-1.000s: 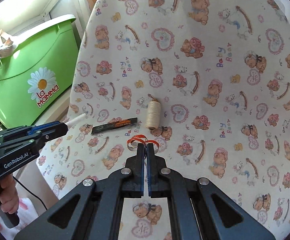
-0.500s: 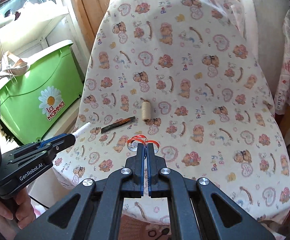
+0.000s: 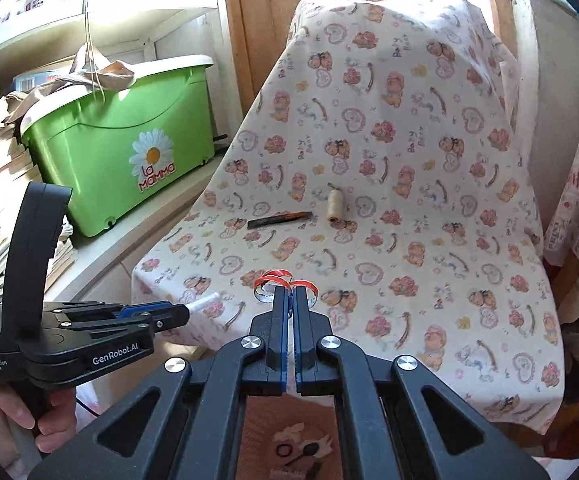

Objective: Collect trash
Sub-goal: 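Carry the white tube and ribbon roll over the pink wastebasket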

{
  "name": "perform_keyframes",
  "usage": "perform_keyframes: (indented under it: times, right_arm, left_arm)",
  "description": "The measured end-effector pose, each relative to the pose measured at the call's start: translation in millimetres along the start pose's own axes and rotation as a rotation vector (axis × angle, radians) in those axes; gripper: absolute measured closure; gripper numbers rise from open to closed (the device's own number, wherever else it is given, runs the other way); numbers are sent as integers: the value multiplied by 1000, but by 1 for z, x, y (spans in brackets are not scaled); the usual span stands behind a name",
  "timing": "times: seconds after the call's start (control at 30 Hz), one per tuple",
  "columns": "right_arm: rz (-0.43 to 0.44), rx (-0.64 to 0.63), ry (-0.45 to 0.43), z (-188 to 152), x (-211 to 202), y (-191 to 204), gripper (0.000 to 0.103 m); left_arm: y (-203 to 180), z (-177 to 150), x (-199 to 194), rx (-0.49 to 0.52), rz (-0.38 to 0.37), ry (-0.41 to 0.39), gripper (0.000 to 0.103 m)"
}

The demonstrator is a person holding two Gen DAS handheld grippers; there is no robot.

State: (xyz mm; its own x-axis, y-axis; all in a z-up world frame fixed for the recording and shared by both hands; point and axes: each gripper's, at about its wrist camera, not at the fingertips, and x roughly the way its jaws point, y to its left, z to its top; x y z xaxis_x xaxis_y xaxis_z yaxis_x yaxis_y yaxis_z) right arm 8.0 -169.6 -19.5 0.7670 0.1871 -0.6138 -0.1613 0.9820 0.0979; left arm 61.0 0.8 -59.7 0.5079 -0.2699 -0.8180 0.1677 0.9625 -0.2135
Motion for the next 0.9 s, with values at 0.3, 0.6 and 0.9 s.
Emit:
perform_keyframes:
  times: [0.3,0.6,0.9]
  right_arm:
    - [19,96,174,-43,22,-7,100]
    - [80,159,414,-83,61,-14,100]
    - [57,192,580,-122,113,-18,100]
  left_arm:
    - [13,-17,33,-93,-104,204,88]
    - [2,-37,75,-89,-65,355,88]
    - [0,-54,116,-87,-7,437,88]
